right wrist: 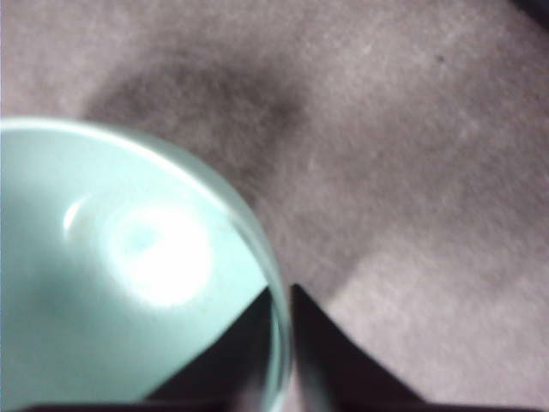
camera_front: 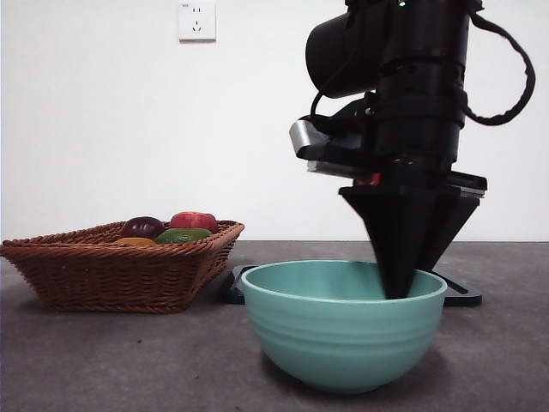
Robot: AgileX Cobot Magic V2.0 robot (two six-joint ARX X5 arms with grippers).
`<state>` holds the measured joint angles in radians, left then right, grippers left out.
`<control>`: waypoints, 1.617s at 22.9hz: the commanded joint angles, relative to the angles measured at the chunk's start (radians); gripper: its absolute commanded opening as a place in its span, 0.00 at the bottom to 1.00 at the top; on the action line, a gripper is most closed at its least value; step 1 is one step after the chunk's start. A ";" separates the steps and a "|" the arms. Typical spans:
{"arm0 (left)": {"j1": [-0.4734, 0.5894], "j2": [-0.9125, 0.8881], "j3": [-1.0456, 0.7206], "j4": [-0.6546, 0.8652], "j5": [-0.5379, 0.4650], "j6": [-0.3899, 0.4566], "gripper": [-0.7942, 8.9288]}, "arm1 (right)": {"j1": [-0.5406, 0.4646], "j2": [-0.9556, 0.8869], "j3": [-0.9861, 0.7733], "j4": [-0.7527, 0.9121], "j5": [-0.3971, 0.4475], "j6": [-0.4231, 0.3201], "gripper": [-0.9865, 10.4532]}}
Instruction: Pick up the wifruite, put it on the bowl, pick up the plate, put it on desk
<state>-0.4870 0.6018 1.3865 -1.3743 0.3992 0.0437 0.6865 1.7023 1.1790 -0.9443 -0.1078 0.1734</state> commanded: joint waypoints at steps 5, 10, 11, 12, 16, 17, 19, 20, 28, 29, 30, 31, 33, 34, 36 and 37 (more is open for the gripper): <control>-0.005 0.005 0.019 0.007 0.006 0.015 0.56 | -0.006 -0.122 0.013 -0.038 0.017 0.013 0.57; -0.005 0.005 0.019 0.007 0.006 0.015 0.56 | -0.010 -0.423 0.013 -0.186 0.082 0.039 0.62; -0.005 0.005 0.019 0.008 0.006 0.015 0.56 | -0.010 -0.484 0.013 -0.211 0.086 0.052 0.63; -0.005 0.005 0.019 0.008 0.006 0.015 0.56 | -0.010 -0.559 0.013 -0.243 0.085 0.066 0.63; -0.005 0.005 0.019 0.008 0.006 0.015 0.56 | -0.010 -0.822 0.013 -0.332 0.082 0.100 0.63; -0.005 0.005 0.019 0.007 0.006 0.015 0.56 | -0.010 -0.886 0.013 -0.343 0.082 0.105 0.63; -0.005 0.005 0.019 0.006 0.006 0.016 0.56 | -0.010 -1.015 0.013 -0.351 0.079 0.116 0.63; -0.005 0.005 0.019 0.007 0.006 0.016 0.56 | -0.010 -1.084 0.013 -0.352 0.073 0.125 0.63; -0.005 0.005 0.019 0.008 0.006 0.015 0.56 | -0.010 -1.384 0.013 -0.436 0.045 0.153 0.63; -0.005 0.005 0.019 0.008 0.006 0.015 0.56 | -0.010 -1.417 0.013 -0.454 0.044 0.153 0.63; -0.005 0.005 0.019 0.008 0.006 0.015 0.56 | -0.010 -1.443 0.013 -0.464 0.045 0.153 0.63; -0.005 0.005 0.019 0.008 0.006 0.016 0.56 | -0.010 -1.464 0.013 -0.464 0.045 0.152 0.63; -0.005 0.005 0.019 0.008 0.006 0.016 0.56 | -0.010 -1.488 0.013 -0.462 0.049 0.152 0.63; -0.005 0.005 0.019 0.007 0.006 0.016 0.56 | -0.010 -1.490 0.013 -0.462 0.049 0.152 0.63; -0.005 0.005 0.019 0.007 0.006 0.016 0.56 | -0.010 -1.490 0.013 -0.462 0.049 0.152 0.63; -0.005 0.005 0.019 0.008 0.006 0.016 0.56 | -0.010 -1.490 0.013 -0.462 0.049 0.152 0.63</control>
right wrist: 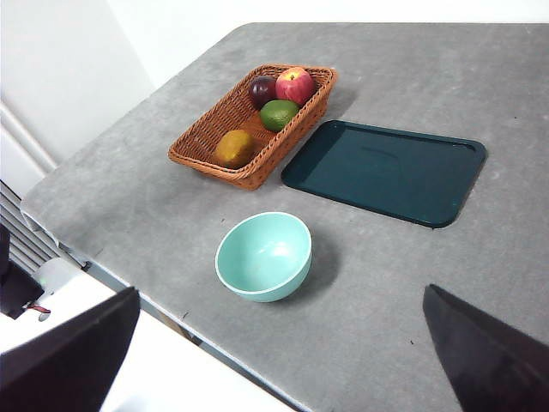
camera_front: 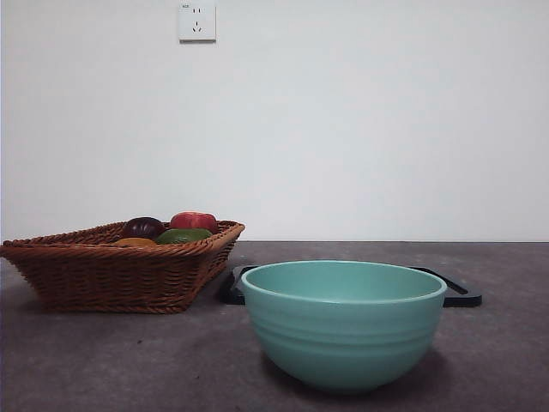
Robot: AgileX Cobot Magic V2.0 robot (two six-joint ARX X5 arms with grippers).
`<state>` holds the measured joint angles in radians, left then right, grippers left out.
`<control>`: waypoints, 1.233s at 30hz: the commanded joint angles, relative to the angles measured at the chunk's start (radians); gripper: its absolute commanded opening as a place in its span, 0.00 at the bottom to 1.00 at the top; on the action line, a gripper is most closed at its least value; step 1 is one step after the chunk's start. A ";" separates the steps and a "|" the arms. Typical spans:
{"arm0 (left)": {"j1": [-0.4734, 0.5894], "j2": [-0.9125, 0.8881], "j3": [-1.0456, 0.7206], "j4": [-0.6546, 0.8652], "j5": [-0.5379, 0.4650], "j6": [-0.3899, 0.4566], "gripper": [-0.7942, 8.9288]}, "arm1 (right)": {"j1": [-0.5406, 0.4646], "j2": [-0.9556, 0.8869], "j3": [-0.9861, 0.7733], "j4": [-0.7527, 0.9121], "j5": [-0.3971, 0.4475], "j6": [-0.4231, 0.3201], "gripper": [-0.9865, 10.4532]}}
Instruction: Pick up the wifruite, put it on the bowl, pick up the plate, put it on desk
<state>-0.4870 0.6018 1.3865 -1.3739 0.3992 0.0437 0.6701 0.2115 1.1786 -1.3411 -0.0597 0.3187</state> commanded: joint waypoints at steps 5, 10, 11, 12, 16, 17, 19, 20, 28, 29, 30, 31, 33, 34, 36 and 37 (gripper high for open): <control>-0.005 0.005 0.019 0.008 0.006 0.019 0.40 | 0.006 0.001 0.014 -0.066 0.009 0.007 0.48; -0.005 0.005 0.019 0.008 0.006 0.023 0.10 | 0.006 0.001 0.014 -0.056 0.009 0.007 0.10; -0.005 0.005 0.019 0.008 0.006 0.023 0.10 | 0.006 0.001 0.014 -0.049 0.008 0.007 0.10; -0.005 0.005 0.019 0.008 0.006 0.023 0.10 | 0.006 0.001 0.014 -0.044 0.008 0.007 0.10; -0.005 0.005 0.019 0.008 0.006 0.023 0.10 | 0.006 0.001 0.014 -0.043 0.008 0.007 0.10; -0.005 0.005 0.019 0.008 0.006 0.023 0.10 | 0.006 0.001 0.014 -0.043 0.008 0.007 0.10; -0.005 0.005 0.019 0.008 0.006 0.023 0.10 | 0.006 0.001 0.014 -0.043 0.008 0.007 0.10; -0.005 0.005 0.019 0.008 0.006 0.023 0.10 | 0.006 0.001 0.014 -0.043 0.008 0.007 0.10; -0.005 0.005 0.019 0.008 0.006 0.023 0.10 | 0.006 0.001 0.014 -0.043 0.008 0.007 0.10; -0.005 0.005 0.019 0.008 0.006 0.023 0.10 | 0.006 0.001 0.014 -0.043 0.008 0.007 0.10; 0.001 0.005 0.019 0.010 0.006 0.022 0.10 | 0.006 0.001 0.014 -0.043 0.008 0.007 0.10; 0.025 0.005 0.019 0.006 -0.007 0.023 0.10 | 0.006 0.001 0.014 -0.043 0.008 0.007 0.10; 0.074 0.005 0.019 0.005 -0.005 0.023 0.10 | 0.006 0.001 0.014 -0.043 0.008 0.007 0.10; 0.102 0.005 0.019 0.007 -0.005 0.023 0.10 | 0.006 0.001 0.014 -0.043 0.008 0.007 0.10; 0.156 0.005 0.019 0.008 -0.005 0.021 0.10 | 0.007 0.001 0.014 -0.043 0.008 0.007 0.10; 0.178 0.005 0.018 0.016 -0.006 0.021 0.10 | 0.007 0.001 0.014 -0.043 0.009 0.007 0.10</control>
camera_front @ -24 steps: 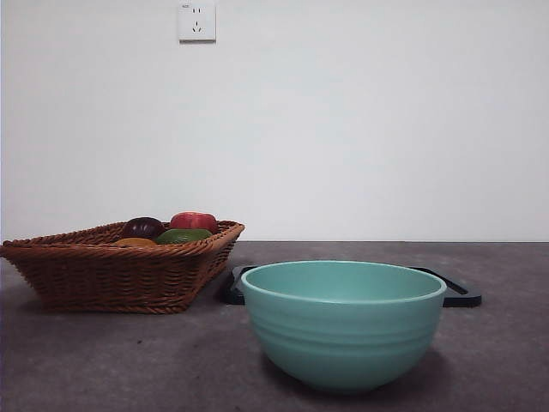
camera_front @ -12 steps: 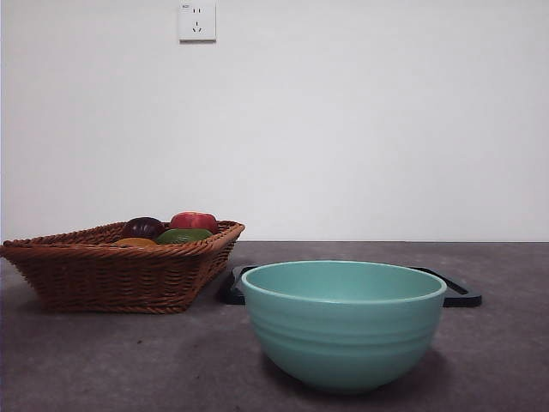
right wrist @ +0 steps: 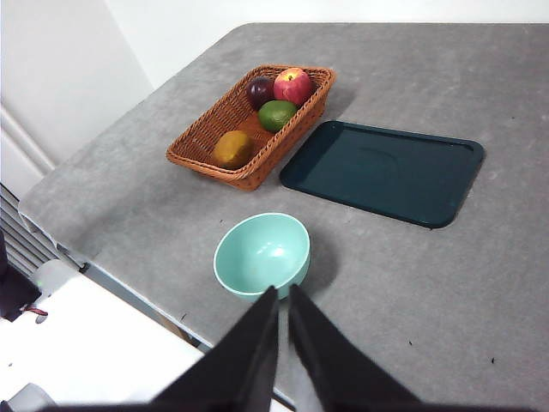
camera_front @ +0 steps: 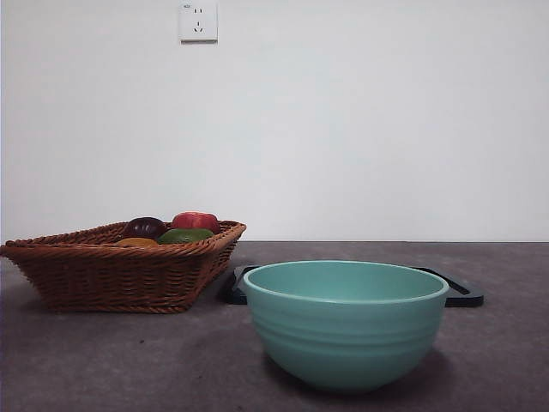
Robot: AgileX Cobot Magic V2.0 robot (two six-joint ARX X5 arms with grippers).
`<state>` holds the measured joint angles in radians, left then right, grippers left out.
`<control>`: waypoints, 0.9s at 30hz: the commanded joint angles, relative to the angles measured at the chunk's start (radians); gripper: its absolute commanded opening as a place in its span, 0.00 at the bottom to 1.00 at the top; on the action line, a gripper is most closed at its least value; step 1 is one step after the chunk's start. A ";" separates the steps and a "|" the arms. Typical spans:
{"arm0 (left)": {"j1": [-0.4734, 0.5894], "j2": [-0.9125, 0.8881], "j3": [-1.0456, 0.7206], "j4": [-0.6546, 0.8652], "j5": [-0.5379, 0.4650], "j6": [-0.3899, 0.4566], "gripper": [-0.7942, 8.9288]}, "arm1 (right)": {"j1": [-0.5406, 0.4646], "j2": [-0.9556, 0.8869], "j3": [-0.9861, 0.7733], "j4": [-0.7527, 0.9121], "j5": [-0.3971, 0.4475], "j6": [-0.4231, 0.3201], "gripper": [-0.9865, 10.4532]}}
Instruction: Pick up the wifruite, put it on the bowl, pick up the plate, put it on desk
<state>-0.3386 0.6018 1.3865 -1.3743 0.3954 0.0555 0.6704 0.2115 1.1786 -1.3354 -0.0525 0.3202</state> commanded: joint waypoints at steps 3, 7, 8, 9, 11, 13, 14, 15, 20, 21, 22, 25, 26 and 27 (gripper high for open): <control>0.076 0.005 0.005 0.045 -0.013 0.000 0.10 | 0.007 0.001 0.014 -0.048 0.001 0.005 0.10; 0.157 -0.014 -0.119 0.250 -0.064 -0.013 0.10 | 0.007 0.001 0.014 -0.048 0.001 0.005 0.10; 0.177 -0.022 -0.167 0.316 -0.064 -0.011 0.10 | 0.007 0.001 0.014 -0.049 0.001 0.005 0.10; 0.199 -0.035 -0.232 0.397 -0.064 -0.009 0.10 | 0.007 0.001 0.014 -0.049 0.001 0.005 0.10; 0.238 -0.069 -0.369 0.547 -0.065 -0.001 0.10 | 0.007 0.001 0.014 -0.048 0.001 0.005 0.10; 0.275 -0.113 -0.523 0.691 -0.066 0.009 0.10 | 0.007 0.001 0.014 -0.048 0.001 0.005 0.10; 0.291 -0.134 -0.591 0.753 -0.066 0.011 0.10 | 0.007 0.001 0.014 -0.049 0.001 0.005 0.10; 0.308 -0.158 -0.666 0.823 -0.066 0.011 0.10 | 0.007 0.001 0.014 -0.049 0.001 0.005 0.10; 0.364 -0.273 -0.980 1.078 -0.078 -0.018 0.10 | 0.007 0.001 0.014 -0.048 0.001 0.005 0.10; 0.369 -0.299 -1.039 1.122 -0.101 -0.031 0.10 | 0.007 0.001 0.014 -0.049 0.001 0.005 0.10; 0.372 -0.329 -1.093 1.159 -0.132 -0.052 0.10 | 0.007 0.001 0.014 -0.049 0.001 0.005 0.10; 0.372 -0.410 -1.211 1.212 -0.228 -0.131 0.10 | 0.007 0.001 0.014 -0.048 0.001 0.005 0.10; 0.372 -0.431 -1.235 1.212 -0.257 -0.153 0.10 | 0.007 0.001 0.014 -0.048 0.001 0.005 0.10; 0.372 -0.452 -1.257 1.209 -0.290 -0.170 0.10 | 0.007 0.001 0.014 -0.048 0.001 0.005 0.10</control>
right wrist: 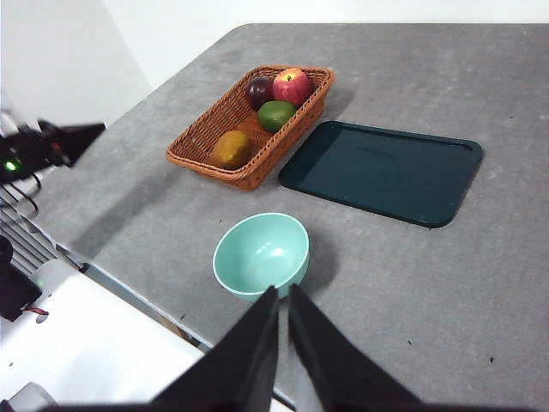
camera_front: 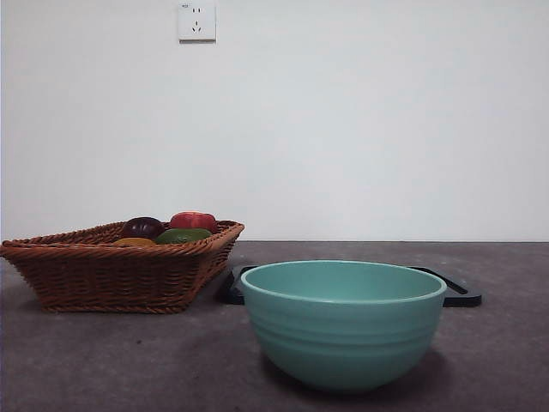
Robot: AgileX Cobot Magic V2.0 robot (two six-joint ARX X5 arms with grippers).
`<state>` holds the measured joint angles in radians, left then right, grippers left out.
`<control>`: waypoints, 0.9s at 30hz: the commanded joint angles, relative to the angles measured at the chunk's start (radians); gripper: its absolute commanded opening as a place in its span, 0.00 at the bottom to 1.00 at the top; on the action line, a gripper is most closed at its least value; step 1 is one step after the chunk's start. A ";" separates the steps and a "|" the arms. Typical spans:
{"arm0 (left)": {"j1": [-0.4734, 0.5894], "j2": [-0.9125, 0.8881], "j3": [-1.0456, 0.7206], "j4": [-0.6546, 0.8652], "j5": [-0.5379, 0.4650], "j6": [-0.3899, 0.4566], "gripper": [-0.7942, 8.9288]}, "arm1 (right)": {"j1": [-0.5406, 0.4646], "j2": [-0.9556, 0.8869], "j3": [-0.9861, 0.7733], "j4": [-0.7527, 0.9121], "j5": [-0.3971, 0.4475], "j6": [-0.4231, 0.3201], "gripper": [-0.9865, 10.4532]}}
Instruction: Pick up the wifruite, put it on the bowl, pick up the plate, put it on desk
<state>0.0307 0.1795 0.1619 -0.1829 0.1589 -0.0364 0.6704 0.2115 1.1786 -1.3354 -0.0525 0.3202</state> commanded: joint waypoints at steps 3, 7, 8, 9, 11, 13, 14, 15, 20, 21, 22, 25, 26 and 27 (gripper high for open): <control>0.002 -0.075 -0.077 0.019 -0.104 -0.093 0.10 | 0.007 0.001 0.014 -0.048 0.001 0.005 0.10; 0.002 -0.121 -0.117 0.012 -0.111 -0.091 0.10 | 0.007 0.001 0.014 -0.048 0.001 0.005 0.10; 0.002 -0.126 -0.124 0.011 -0.111 -0.091 0.10 | 0.007 0.001 0.014 -0.048 0.001 0.005 0.10; 0.000 -0.128 -0.129 0.011 -0.111 -0.092 0.10 | 0.007 0.001 0.014 -0.048 0.001 0.005 0.10; -0.006 -0.128 -0.136 0.011 -0.111 -0.092 0.10 | 0.007 0.001 0.014 -0.048 0.001 0.005 0.10; -0.008 -0.129 -0.140 0.010 -0.111 -0.092 0.10 | 0.007 0.001 0.014 -0.048 0.001 0.005 0.10; -0.009 -0.129 -0.143 0.010 -0.112 -0.091 0.10 | 0.007 0.001 0.014 -0.048 0.001 0.005 0.10; -0.009 -0.129 -0.146 0.011 -0.112 -0.090 0.10 | 0.007 0.001 0.014 -0.048 0.001 0.005 0.10; -0.009 -0.131 -0.150 -0.005 -0.117 -0.089 0.10 | 0.007 0.001 0.014 -0.048 0.001 0.005 0.10; -0.009 -0.133 -0.150 -0.005 -0.119 -0.088 0.10 | 0.007 0.001 0.014 -0.048 0.001 0.005 0.10; -0.009 -0.138 -0.150 -0.006 -0.126 -0.088 0.10 | 0.007 0.001 0.014 -0.048 0.001 0.005 0.10; -0.008 -0.161 -0.150 -0.007 -0.145 -0.083 0.10 | 0.007 0.001 0.014 -0.048 0.001 0.005 0.10; -0.009 -0.170 -0.150 -0.007 -0.145 -0.079 0.10 | 0.007 0.001 0.014 -0.048 0.001 0.005 0.10; -0.008 -0.178 -0.150 -0.007 -0.145 -0.074 0.10 | 0.007 0.001 0.014 -0.048 0.001 0.005 0.10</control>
<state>0.0223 0.0071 0.0322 -0.1806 0.0219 -0.1207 0.6704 0.2115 1.1786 -1.3354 -0.0525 0.3202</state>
